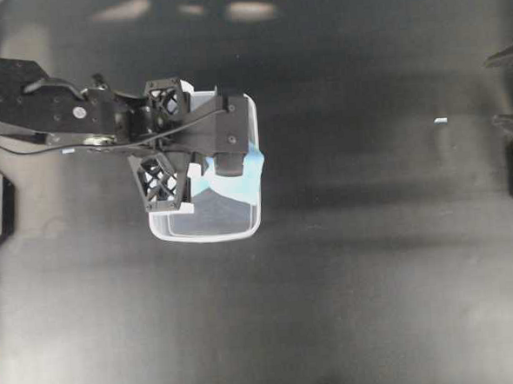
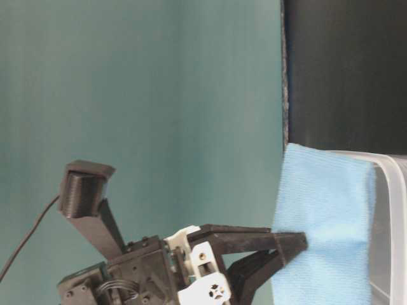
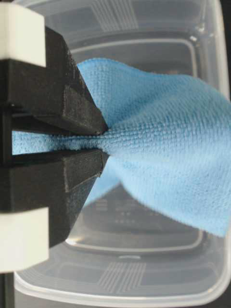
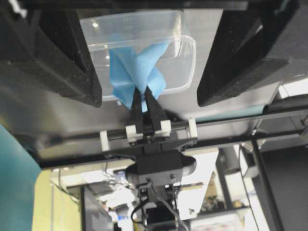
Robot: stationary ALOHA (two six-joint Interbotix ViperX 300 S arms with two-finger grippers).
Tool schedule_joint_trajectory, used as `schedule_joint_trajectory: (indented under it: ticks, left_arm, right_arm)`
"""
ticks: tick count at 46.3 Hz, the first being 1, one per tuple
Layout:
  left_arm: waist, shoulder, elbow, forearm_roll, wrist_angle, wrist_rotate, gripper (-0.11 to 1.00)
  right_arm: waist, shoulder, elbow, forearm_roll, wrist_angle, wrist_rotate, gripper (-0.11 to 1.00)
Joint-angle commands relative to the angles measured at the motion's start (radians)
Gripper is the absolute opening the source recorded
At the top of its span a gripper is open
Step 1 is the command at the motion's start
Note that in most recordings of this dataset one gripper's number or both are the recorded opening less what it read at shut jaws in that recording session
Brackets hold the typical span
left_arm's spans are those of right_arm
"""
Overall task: Place the blue towel into the container with the left arm.
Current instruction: 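Lower the towel into the container and open the left gripper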
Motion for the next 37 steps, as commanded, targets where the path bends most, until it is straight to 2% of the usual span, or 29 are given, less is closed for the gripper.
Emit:
schedule_joint_trajectory:
  ticks: [1, 3, 12, 16, 18, 26, 37]
  left_arm:
    - [0.003, -0.006, -0.006, 0.002, -0.006, -0.003, 0.07]
    - [0.005, -0.006, -0.006, 0.003, -0.006, -0.006, 0.15]
    - [0.003, -0.012, -0.017, 0.003, -0.011, -0.021, 0.73]
    - [0.005, -0.031, -0.031, 0.003, -0.009, -0.029, 0.89]
    - [0.003, -0.043, -0.037, 0.003, -0.011, -0.035, 0.89]
    - [0.009, -0.140, -0.057, 0.003, -0.011, -0.086, 0.73]
    - [-0.003, -0.345, -0.009, 0.003, -0.014, -0.140, 0.73]
  right_arm:
    - [-0.002, 0.009, -0.009, 0.003, -0.012, 0.002, 0.77]
    - [-0.002, 0.009, -0.009, 0.003, -0.012, 0.002, 0.77]
    - [-0.003, 0.009, -0.009, 0.003, -0.012, 0.002, 0.77]
    - [-0.002, 0.008, -0.009, 0.003, -0.012, 0.002, 0.77]
    - [-0.002, 0.008, -0.009, 0.003, -0.012, 0.002, 0.77]
    - [-0.002, 0.008, -0.008, 0.003, -0.012, 0.002, 0.77]
    - [-0.002, 0.008, -0.009, 0.003, -0.012, 0.002, 0.77]
